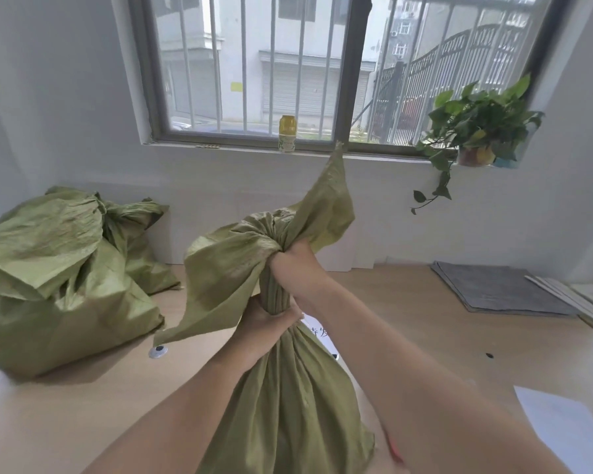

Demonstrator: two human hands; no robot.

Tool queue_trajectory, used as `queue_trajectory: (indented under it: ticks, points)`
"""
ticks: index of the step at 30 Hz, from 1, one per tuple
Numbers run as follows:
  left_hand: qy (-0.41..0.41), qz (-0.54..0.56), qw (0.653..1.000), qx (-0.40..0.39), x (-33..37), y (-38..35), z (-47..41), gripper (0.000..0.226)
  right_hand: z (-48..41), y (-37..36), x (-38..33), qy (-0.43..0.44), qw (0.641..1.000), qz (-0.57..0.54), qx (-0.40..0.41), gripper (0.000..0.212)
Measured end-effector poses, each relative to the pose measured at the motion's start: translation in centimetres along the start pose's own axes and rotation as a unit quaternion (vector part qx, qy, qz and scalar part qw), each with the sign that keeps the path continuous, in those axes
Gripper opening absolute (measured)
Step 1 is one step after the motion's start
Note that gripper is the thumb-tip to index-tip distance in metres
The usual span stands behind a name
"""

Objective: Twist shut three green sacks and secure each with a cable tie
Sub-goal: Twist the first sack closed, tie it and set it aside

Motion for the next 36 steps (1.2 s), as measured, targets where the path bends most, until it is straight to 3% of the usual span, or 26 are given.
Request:
queue_trajectory:
  ticks: [3, 6, 10, 13, 18, 20, 23, 25, 28, 31, 33, 36]
  points:
    - [0.019, 0.015, 1.0, 0.001, -1.6, -0.6, 0.4, 0.021, 0.0, 0.2, -0.1, -0.001, 0.999, -0.032, 0.0, 0.037]
    - [0.04, 0.008, 0.999, 0.011, -3.5, -1.4, 0.2, 0.025, -0.5, 0.2, 0.8, -0.024, 0.999, -0.037, -0.002, 0.006]
    - [0.091, -0.009, 0.995, 0.044, -5.9, -1.8, -0.5, 0.019, -0.6, -0.7, 1.2, -0.047, 0.998, -0.035, -0.023, 0.005]
    - [0.099, -0.025, 0.992, 0.079, -7.1, -2.2, -0.5, 0.02, -0.8, -0.9, 2.6, -0.07, 0.996, -0.039, -0.03, 0.02]
    - [0.099, -0.061, 0.984, 0.135, -8.8, -3.0, -0.1, 0.015, -1.4, 0.8, 6.0, -0.121, 0.99, -0.075, -0.009, 0.016]
    - [0.111, -0.071, 0.98, 0.147, -9.7, -3.2, -0.1, 0.02, -1.6, 1.3, 7.5, -0.135, 0.987, -0.081, -0.009, 0.003]
    - [0.131, -0.093, 0.974, 0.16, -11.2, -3.4, 0.2, 0.045, -1.2, 2.1, 9.4, -0.145, 0.987, -0.072, -0.02, 0.017]
    - [0.148, -0.091, 0.967, 0.187, -11.3, -3.6, 0.5, 0.037, -1.0, 2.3, 10.4, -0.133, 0.988, -0.072, -0.038, 0.024]
    - [0.157, -0.081, 0.96, 0.216, -11.0, -3.5, 0.7, 0.026, 0.0, 2.2, 11.3, -0.143, 0.987, -0.041, -0.057, 0.072]
    - [0.156, -0.089, 0.956, 0.232, -10.6, -3.3, 1.2, 0.02, 1.3, 2.2, 12.4, -0.172, 0.982, -0.038, -0.067, 0.072]
    - [0.165, -0.085, 0.953, 0.24, -10.5, -3.2, 1.7, 0.027, 2.2, 2.3, 13.1, -0.21, 0.975, -0.036, -0.067, 0.078]
    - [0.181, -0.052, 0.944, 0.27, -10.1, -3.0, 2.8, 0.044, 3.9, 2.4, 14.1, -0.239, 0.97, -0.031, -0.038, 0.067]
Point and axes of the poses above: each hand's wrist, its own z-axis away from the middle knuckle, its own y-axis out of the back of the hand, x = y × z, the point moved 3 cm from there along -z, towards the middle knuckle, and after that the axes turned 10 degrees about z, right-handed, at the moved point
